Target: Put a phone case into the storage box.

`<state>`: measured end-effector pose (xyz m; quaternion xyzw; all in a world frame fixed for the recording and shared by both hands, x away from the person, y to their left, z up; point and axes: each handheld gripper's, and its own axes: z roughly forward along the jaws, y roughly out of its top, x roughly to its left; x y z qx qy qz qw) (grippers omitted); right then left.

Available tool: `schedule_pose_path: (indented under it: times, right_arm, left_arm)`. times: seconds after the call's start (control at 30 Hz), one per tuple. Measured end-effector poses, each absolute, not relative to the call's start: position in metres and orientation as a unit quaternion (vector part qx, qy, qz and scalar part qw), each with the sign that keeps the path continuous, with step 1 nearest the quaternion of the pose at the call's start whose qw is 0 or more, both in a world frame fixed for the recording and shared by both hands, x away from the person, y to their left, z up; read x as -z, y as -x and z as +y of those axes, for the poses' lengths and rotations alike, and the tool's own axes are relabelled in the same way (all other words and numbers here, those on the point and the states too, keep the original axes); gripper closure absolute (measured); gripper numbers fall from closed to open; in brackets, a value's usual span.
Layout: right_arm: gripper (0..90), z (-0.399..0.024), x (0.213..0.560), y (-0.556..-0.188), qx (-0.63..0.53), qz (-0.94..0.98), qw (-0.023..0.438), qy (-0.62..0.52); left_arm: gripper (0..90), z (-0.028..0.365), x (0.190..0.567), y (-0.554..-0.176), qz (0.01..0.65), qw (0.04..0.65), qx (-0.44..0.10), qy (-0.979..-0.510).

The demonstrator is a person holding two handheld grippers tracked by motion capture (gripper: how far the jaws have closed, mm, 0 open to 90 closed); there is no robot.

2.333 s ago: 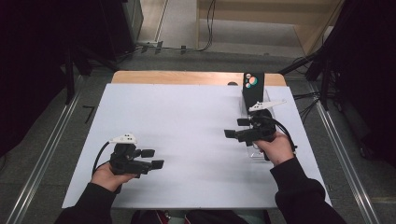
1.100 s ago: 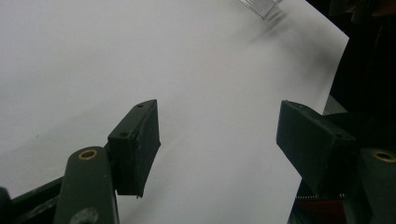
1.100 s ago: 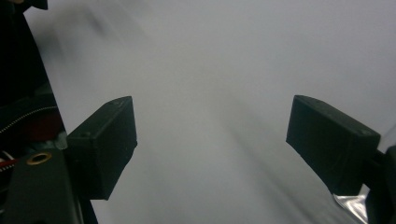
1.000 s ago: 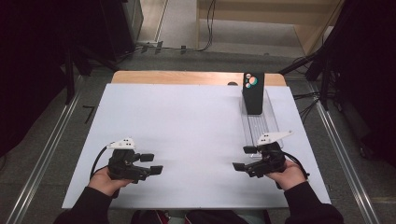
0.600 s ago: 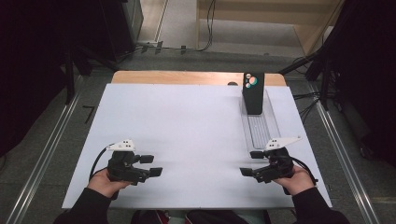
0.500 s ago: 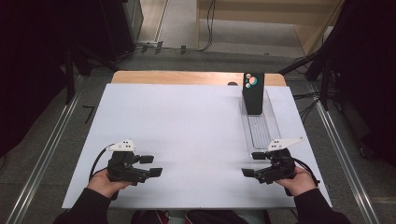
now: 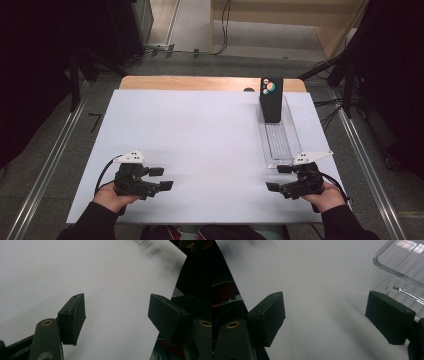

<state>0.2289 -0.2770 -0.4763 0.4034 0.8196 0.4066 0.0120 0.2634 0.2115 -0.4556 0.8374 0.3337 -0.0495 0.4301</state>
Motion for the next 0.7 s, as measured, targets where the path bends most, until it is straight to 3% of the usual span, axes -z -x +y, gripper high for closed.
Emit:
schedule_pose_path:
  times: [0.7]
  right_arm:
    - [14.4,-0.2778,0.4806,-0.2321,-0.400,0.820,0.008,-0.409]
  left_arm:
    - [30.3,0.2098,0.4571,-0.2644,0.331,0.424,0.052,-0.841]
